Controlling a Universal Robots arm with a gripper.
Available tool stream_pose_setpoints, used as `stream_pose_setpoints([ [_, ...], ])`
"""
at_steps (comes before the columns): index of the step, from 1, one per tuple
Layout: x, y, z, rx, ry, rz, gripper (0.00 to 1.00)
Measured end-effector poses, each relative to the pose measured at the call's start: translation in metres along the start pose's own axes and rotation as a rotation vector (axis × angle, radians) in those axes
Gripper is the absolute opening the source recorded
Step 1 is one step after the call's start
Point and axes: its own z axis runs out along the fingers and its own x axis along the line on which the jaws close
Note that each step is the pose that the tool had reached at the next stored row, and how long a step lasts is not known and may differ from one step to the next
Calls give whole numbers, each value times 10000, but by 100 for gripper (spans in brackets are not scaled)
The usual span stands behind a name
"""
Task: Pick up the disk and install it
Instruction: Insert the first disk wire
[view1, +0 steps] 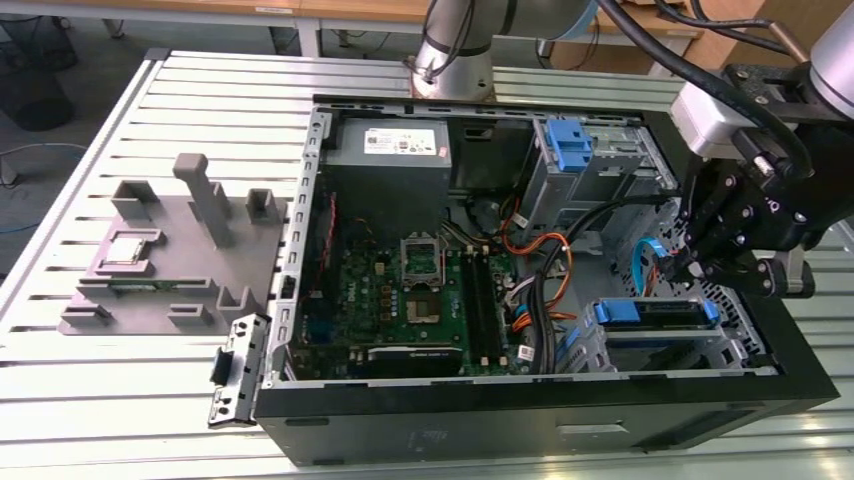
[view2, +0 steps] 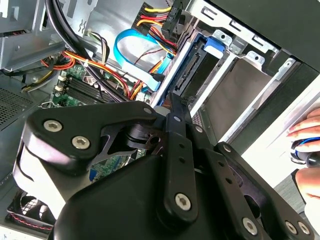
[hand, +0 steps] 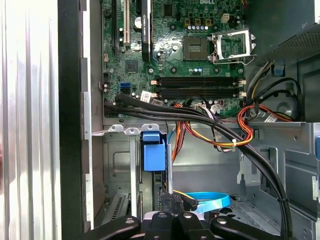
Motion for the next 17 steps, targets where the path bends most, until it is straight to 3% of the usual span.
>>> stream_pose_setpoints([
  [17,-28,-24,25,0,-5,0,10],
])
